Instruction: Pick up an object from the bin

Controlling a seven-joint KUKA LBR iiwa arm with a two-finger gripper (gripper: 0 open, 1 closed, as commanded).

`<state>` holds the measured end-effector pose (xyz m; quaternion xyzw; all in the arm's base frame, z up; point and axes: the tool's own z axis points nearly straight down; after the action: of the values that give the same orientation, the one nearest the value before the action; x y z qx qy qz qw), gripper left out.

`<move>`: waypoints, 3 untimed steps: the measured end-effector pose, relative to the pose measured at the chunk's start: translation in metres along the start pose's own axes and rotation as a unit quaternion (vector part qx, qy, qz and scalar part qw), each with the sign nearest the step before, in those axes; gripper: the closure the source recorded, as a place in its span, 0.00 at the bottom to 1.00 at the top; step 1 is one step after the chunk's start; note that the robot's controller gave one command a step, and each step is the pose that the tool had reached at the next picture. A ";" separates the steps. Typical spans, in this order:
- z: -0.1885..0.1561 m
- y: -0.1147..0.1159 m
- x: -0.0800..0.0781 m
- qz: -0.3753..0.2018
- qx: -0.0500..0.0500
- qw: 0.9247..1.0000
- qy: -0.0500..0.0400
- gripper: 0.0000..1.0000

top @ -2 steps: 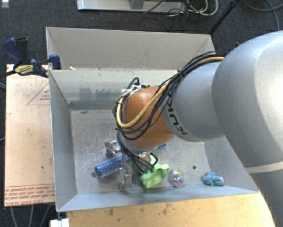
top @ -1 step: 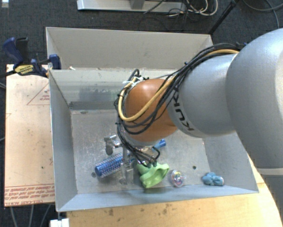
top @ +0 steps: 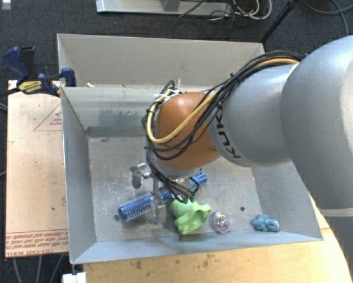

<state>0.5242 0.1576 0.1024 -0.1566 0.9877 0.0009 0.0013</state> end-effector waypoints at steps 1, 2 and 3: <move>0.034 0.001 0.006 0.053 0.000 0.999 0.002 0.00; 0.034 0.002 0.005 0.054 -0.001 0.999 0.002 0.00; 0.034 0.002 0.006 0.054 -0.001 0.999 0.003 1.00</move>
Offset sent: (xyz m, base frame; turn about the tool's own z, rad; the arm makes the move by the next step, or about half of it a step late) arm -0.0052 -0.0008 -0.0324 0.1068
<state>0.5183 0.1576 0.0679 -0.1031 0.9947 0.0013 -0.0014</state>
